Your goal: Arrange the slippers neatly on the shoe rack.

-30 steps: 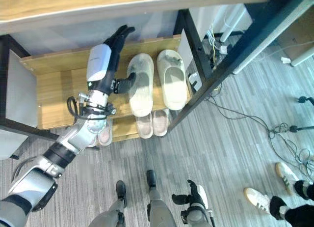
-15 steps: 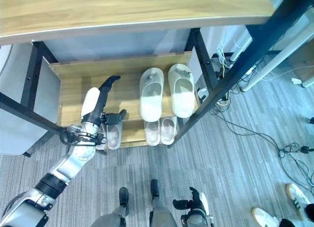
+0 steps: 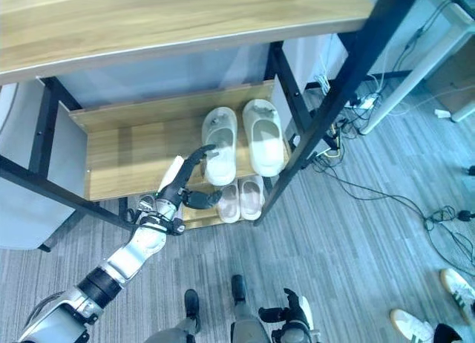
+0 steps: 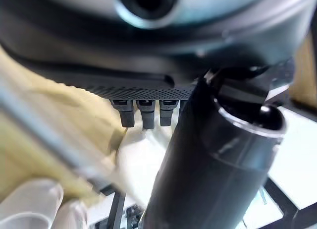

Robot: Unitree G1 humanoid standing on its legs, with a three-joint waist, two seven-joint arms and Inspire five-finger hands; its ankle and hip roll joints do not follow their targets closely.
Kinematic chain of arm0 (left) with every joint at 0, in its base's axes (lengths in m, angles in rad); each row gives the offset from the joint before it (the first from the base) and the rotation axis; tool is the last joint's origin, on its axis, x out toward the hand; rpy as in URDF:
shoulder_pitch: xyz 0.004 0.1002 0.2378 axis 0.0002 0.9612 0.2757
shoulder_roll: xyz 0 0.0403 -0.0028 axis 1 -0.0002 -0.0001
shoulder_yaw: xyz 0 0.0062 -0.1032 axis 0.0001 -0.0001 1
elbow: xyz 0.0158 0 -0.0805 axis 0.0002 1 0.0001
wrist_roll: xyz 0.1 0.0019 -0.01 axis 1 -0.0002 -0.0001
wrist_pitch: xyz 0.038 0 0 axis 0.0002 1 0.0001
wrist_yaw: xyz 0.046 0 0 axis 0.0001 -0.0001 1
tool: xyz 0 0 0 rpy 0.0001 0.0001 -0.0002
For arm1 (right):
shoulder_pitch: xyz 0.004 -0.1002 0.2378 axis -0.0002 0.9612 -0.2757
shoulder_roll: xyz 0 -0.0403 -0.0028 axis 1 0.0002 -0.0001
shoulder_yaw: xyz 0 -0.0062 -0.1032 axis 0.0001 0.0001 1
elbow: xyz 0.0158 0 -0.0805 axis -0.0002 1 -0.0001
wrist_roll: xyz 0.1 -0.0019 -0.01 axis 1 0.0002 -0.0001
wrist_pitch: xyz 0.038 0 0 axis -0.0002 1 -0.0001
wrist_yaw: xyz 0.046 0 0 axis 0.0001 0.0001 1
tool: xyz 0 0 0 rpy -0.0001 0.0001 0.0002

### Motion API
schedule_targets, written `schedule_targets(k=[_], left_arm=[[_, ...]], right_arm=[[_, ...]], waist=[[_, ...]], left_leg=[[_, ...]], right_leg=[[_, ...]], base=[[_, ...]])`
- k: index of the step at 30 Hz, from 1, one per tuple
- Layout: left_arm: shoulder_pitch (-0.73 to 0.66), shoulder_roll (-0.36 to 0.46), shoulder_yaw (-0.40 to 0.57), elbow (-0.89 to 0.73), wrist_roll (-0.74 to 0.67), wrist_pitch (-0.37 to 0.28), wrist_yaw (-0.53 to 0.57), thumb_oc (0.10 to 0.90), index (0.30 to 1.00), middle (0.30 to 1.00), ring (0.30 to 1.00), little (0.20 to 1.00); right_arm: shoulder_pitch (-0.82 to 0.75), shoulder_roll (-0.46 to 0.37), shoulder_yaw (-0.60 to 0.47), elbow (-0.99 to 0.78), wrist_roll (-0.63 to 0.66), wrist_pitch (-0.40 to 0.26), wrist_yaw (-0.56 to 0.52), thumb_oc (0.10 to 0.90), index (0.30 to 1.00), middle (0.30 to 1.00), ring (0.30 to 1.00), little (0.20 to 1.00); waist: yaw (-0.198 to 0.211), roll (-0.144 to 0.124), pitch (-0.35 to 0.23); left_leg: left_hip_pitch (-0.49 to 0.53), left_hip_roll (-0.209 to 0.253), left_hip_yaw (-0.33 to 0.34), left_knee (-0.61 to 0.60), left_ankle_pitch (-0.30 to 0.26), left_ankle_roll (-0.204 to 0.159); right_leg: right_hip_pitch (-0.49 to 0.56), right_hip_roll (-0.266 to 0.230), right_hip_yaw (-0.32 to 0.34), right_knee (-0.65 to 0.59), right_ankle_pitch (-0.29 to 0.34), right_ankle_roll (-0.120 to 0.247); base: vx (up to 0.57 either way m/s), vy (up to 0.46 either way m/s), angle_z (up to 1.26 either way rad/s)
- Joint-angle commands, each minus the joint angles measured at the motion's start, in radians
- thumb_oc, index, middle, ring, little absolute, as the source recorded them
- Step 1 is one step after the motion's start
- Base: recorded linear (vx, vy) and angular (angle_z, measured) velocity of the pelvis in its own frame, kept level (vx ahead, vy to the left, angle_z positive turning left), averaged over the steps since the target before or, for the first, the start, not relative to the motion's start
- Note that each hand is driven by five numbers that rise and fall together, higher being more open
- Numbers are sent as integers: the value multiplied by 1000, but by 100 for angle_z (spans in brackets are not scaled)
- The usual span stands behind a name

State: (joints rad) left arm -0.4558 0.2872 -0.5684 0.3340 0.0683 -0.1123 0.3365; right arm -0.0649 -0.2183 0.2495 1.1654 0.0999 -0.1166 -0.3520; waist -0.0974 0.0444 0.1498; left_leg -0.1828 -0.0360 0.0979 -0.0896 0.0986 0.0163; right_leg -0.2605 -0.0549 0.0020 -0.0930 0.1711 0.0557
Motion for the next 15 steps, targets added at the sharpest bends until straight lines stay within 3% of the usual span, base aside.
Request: schedule_targets(k=[1,15], left_arm=[[-174,-40,-7,57,-13,-83,1,800,900,900,900,900],[-246,-123,-57,142,-30,-78,14,800,900,900,900,900]], right_arm=[[36,-18,10,-25,18,-10,-22,800,900,900,900,900],[23,-31,31,-24,26,-18,-33,800,900,900,900,900]], waist=[[3,-12,-57],[-11,-5,-55]], left_leg=[[-44,15,-35,2,-44,-43],[-52,20,-33,2,-45,-44]], right_leg=[[-9,-27,-29,20,-76,78],[-21,-22,-21,23,-79,75]], base=[[2,-14,-6],[0,-1,0]])
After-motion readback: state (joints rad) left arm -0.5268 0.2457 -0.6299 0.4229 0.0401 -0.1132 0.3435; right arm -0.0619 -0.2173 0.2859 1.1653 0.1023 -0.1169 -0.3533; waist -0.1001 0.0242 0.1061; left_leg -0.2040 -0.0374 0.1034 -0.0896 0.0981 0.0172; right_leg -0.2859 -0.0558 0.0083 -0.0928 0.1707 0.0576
